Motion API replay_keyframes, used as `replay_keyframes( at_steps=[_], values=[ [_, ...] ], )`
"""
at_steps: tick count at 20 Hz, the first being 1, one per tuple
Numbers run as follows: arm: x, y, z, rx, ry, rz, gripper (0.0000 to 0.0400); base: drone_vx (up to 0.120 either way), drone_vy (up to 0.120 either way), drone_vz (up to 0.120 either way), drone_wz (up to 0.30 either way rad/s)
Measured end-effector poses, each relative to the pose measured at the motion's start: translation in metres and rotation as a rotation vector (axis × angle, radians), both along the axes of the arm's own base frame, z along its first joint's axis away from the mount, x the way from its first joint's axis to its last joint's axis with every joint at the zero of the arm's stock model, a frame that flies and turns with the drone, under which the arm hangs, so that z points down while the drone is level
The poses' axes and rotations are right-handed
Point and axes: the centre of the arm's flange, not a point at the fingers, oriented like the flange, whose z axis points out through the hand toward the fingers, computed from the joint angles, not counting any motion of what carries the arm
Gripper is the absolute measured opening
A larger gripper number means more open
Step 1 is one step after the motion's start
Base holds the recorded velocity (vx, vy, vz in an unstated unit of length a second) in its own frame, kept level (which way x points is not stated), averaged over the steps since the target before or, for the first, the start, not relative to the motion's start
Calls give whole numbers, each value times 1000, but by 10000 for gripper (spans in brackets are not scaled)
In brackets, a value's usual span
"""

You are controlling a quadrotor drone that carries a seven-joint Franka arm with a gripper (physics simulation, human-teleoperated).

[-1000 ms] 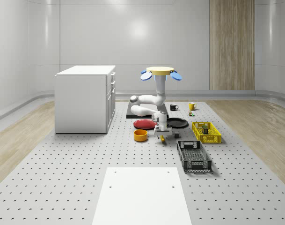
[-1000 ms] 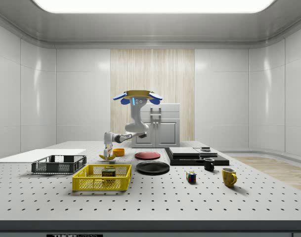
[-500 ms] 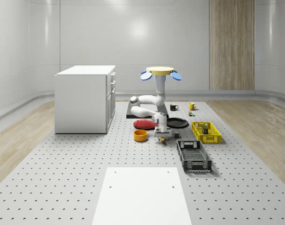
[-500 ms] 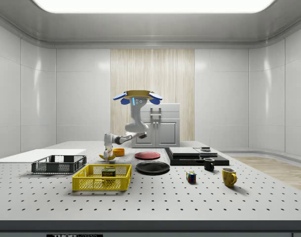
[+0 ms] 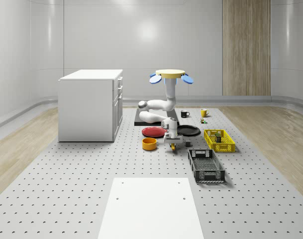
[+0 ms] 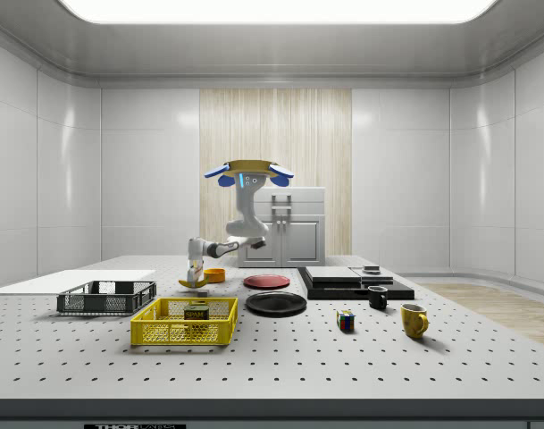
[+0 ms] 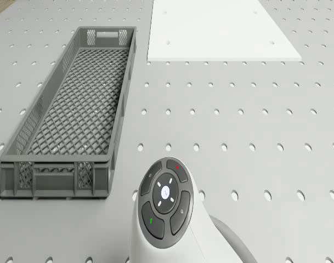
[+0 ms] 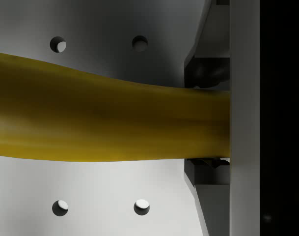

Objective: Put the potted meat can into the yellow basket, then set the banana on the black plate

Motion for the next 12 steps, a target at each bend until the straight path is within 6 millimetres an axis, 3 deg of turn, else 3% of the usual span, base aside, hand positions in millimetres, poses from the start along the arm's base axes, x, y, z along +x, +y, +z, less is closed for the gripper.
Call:
replay_keyframes(
  at_steps=[4, 7, 12],
  values=[
    [0, 0, -1, -2, 1, -8, 196, 0, 20, 120, 0],
    [0, 0, -1, -2, 1, -12, 196, -120, 120, 107, 0],
    [0, 0, -1, -3, 1, -15, 196, -120, 120, 0, 0]
  ],
)
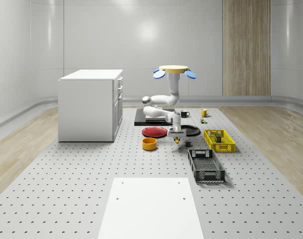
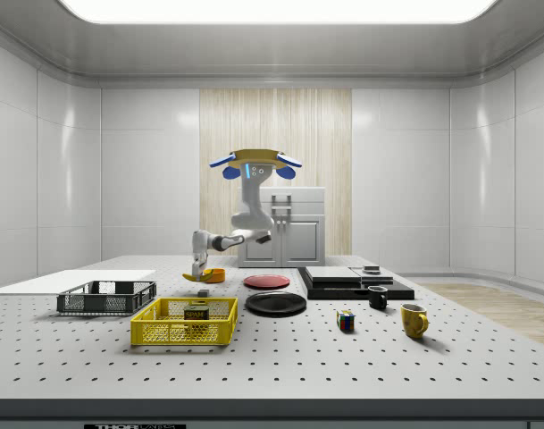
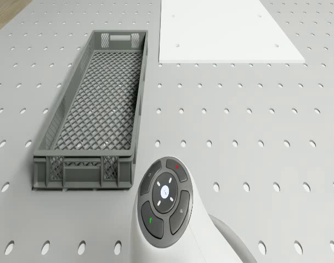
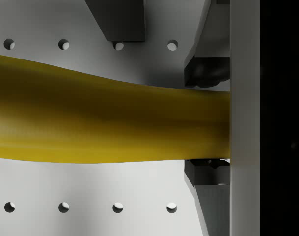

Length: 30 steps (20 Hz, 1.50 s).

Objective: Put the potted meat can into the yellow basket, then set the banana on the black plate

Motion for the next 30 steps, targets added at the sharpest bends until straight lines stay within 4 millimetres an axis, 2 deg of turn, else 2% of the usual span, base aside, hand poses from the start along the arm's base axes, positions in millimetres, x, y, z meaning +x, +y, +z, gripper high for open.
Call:
replay_keyframes(
  at_steps=[5, 27, 30],
  values=[
    [0, 0, 0, 0, 0, -1, 196, -120, 120, 72, 0],
    [0, 0, 0, 0, 0, -2, 196, -120, 120, 0, 0],
    [0, 0, 0, 0, 0, -2, 196, -120, 0, 0, 0]
  ],
)
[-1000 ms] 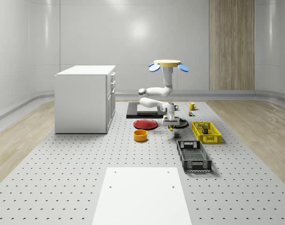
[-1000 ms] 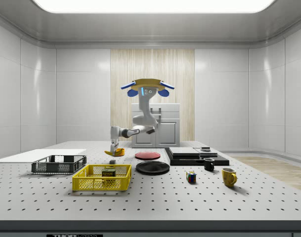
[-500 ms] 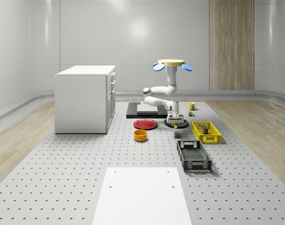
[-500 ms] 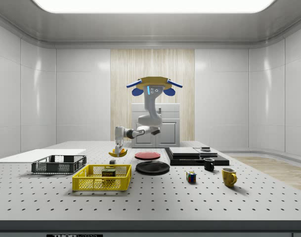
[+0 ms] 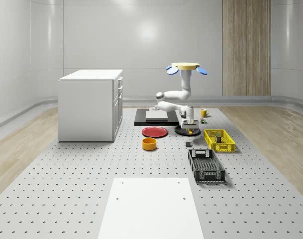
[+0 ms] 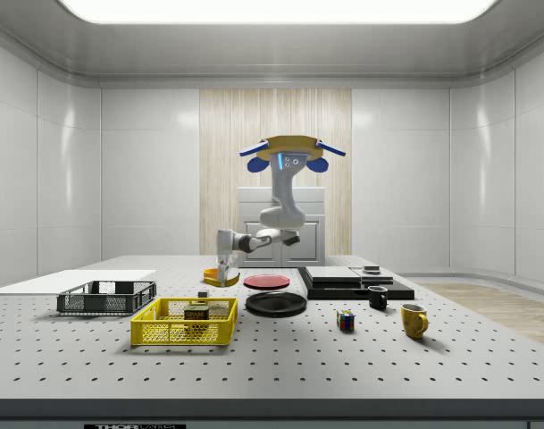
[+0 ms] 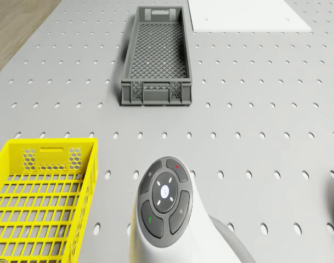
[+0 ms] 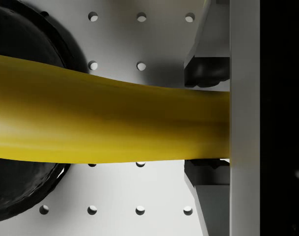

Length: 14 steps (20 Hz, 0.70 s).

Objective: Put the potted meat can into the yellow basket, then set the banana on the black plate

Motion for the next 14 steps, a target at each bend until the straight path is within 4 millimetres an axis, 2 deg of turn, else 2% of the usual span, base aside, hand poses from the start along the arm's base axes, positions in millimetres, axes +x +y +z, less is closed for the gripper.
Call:
replay_keyframes(
  at_steps=[5, 7, 14],
  values=[
    [0, 0, 0, 0, 0, 0, 196, -120, 0, 0, 0],
    [0, 0, 0, 0, 0, 0, 196, -120, 100, 0, 0],
    [0, 0, 0, 0, 0, 0, 196, -120, 0, 0, 0]
  ],
)
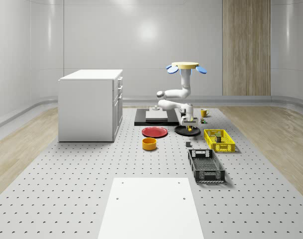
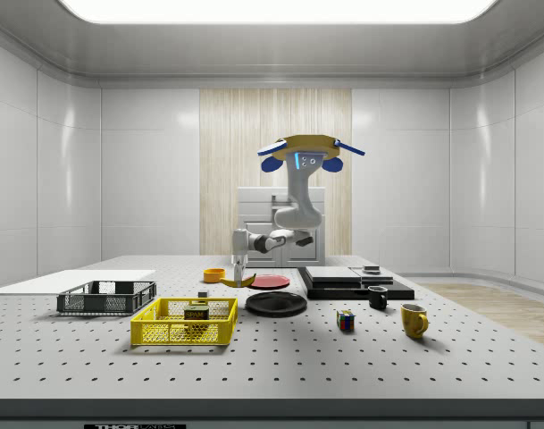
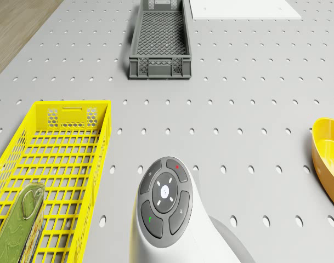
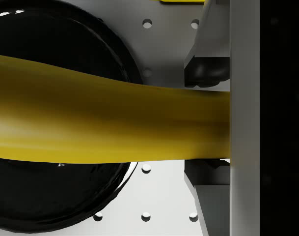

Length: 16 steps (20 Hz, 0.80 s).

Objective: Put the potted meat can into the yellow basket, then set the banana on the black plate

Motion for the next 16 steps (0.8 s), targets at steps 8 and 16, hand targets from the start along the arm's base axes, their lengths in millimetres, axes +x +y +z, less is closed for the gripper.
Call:
replay_keyframes(
  at_steps=[8, 16],
  values=[
    [0, 0, 0, 0, 0, 0, 196, -120, 0, 0, 0],
    [0, 0, 0, 0, 0, 0, 196, -120, 0, -45, 0]
  ],
)
